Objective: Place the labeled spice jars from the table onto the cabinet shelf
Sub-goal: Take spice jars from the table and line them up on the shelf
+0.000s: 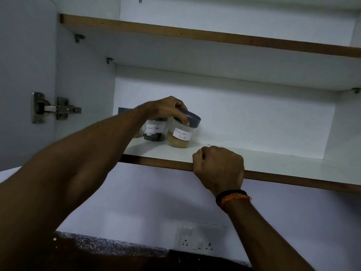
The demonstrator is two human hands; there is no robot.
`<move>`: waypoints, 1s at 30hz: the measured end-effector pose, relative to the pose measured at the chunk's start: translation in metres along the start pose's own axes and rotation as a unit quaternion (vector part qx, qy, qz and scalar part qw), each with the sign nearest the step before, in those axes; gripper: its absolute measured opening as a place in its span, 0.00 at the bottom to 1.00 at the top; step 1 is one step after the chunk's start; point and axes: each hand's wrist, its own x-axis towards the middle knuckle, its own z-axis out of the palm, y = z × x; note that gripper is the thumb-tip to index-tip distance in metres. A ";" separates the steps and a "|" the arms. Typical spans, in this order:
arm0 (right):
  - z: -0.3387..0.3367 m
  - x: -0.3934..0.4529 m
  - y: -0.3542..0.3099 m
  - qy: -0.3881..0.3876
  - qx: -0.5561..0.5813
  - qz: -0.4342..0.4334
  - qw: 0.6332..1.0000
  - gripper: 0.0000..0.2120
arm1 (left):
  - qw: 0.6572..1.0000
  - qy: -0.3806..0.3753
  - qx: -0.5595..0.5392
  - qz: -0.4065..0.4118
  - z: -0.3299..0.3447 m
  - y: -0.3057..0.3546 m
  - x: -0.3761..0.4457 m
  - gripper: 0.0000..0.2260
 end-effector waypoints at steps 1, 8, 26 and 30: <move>0.000 0.000 0.000 0.000 -0.002 0.002 1.000 0.20 | 1.000 -0.002 0.007 0.002 0.000 0.000 0.003 0.29; 0.002 -0.001 0.001 0.012 -0.002 0.003 1.000 0.19 | 0.992 -0.052 0.111 -0.029 -0.002 0.002 0.022 0.30; -0.002 0.001 0.001 -0.053 -0.006 0.017 0.998 0.21 | 0.970 -0.082 0.214 -0.074 0.004 0.000 0.033 0.20; -0.002 0.002 0.002 -0.046 -0.013 0.015 0.999 0.20 | 0.968 -0.081 0.230 -0.061 0.002 -0.001 0.034 0.20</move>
